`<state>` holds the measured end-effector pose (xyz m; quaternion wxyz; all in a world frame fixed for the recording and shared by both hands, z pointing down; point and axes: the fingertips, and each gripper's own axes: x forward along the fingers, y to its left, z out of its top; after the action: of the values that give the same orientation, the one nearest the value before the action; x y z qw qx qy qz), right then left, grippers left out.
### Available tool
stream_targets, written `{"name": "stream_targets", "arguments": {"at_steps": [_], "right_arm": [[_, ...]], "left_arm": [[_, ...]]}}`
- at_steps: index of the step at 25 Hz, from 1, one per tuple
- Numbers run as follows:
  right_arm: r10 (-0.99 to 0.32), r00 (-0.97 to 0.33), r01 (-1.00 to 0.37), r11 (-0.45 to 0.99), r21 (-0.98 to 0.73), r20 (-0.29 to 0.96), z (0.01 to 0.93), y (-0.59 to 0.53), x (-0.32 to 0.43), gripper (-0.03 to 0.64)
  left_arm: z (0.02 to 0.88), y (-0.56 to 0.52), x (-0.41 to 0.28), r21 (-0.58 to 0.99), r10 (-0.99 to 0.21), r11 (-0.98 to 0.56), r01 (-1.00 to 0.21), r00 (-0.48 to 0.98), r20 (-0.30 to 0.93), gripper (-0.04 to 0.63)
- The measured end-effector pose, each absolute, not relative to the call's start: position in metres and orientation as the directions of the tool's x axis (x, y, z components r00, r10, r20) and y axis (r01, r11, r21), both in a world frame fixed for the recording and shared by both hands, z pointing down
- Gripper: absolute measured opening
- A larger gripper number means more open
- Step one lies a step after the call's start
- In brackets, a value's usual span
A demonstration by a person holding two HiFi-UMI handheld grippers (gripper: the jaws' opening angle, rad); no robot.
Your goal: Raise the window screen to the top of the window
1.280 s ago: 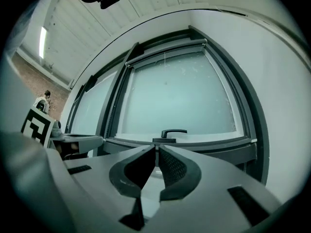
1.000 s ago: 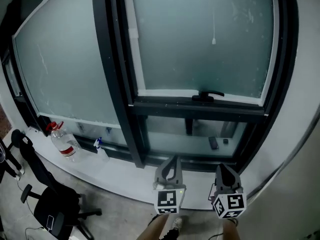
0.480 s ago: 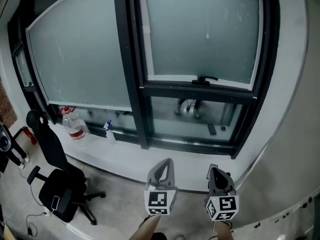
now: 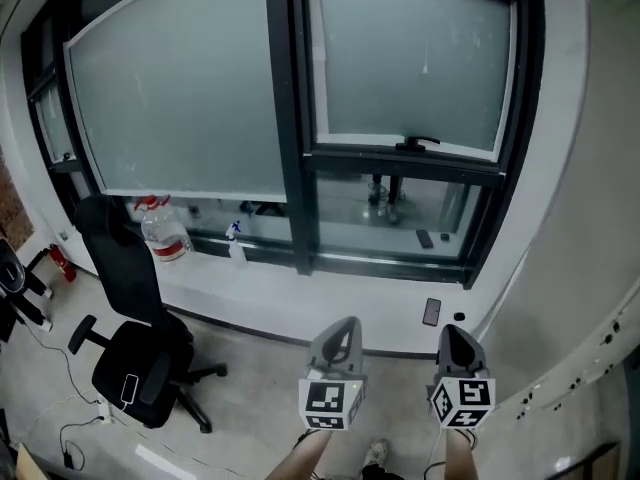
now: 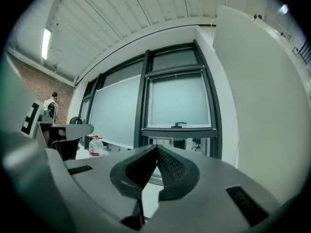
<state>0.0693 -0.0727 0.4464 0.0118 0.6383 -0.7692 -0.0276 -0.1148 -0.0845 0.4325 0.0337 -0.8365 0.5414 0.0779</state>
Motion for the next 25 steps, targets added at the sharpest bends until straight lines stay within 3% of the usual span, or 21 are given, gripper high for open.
{"name": "stream_targets", "arguments": {"at_steps": [7,12,18,25], "right_arm": [[-0.983,-0.179,-0.983,0.180,-0.042,-0.034,0.433,0.061,0.009,0.008],[-0.974,-0.211,-0.974,0.217,-0.063,-0.080,0.415,0.130,-0.010,0.008],[-0.967,-0.227,-0.972,0.233,-0.040,-0.118,0.400,0.188,-0.006,0.008],[-0.973,-0.209,-0.977,0.211,-0.013,-0.103,0.399,0.257,0.019,0.006]], "left_arm": [[0.438,0.049,-0.163,0.054,-0.901,-0.425,-0.904,0.416,-0.123,0.003],[0.415,0.114,-0.164,0.038,-0.892,-0.431,-0.901,0.420,-0.169,0.004],[0.398,0.171,-0.143,0.030,-0.884,-0.440,-0.897,0.427,-0.191,0.005],[0.419,0.241,-0.123,0.071,-0.909,-0.406,-0.911,0.394,-0.132,0.003]]}}
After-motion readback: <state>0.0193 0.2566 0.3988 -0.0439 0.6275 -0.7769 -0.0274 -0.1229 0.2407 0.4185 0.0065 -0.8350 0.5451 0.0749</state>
